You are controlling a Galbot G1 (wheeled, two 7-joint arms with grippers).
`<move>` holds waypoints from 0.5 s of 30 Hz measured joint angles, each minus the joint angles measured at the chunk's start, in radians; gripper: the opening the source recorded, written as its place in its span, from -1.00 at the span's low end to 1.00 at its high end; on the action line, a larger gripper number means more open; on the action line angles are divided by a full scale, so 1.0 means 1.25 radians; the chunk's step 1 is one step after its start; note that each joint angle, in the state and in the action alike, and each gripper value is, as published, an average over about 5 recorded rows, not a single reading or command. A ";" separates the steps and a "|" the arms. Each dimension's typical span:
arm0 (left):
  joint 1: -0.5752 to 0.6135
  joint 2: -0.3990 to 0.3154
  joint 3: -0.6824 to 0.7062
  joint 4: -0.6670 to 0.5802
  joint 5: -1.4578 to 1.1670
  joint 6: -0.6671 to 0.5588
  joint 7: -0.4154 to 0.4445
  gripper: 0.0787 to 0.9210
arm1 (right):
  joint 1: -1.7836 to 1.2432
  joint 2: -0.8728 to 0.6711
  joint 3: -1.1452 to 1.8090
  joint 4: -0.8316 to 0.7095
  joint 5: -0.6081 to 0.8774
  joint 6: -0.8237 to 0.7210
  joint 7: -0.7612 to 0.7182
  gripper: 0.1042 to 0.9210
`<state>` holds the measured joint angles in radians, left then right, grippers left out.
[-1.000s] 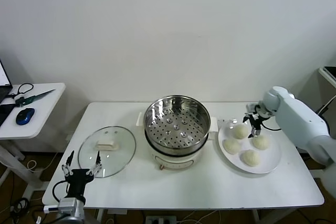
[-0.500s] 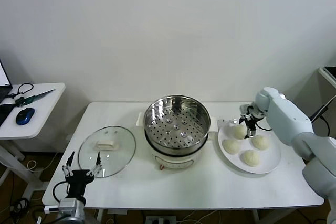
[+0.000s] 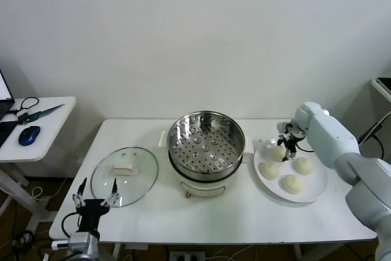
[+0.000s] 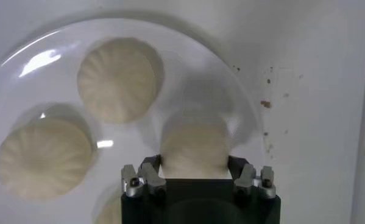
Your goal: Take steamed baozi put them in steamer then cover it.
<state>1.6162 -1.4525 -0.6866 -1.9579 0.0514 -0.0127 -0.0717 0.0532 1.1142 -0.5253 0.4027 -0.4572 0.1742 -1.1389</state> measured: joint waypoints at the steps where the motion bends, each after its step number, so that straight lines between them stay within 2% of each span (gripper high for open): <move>1: 0.001 0.000 0.000 0.000 0.000 0.000 0.000 0.77 | 0.002 -0.002 -0.002 0.003 0.002 0.002 -0.002 0.48; 7: 0.007 0.000 0.000 -0.002 0.000 -0.002 0.000 0.77 | 0.032 -0.027 -0.045 0.055 0.040 0.011 -0.018 0.47; 15: 0.016 0.001 0.001 -0.008 0.000 -0.005 0.000 0.77 | 0.141 -0.058 -0.183 0.187 0.135 0.034 -0.039 0.46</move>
<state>1.6357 -1.4514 -0.6848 -1.9681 0.0514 -0.0195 -0.0720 0.2301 1.0415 -0.7542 0.6368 -0.2891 0.2172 -1.1877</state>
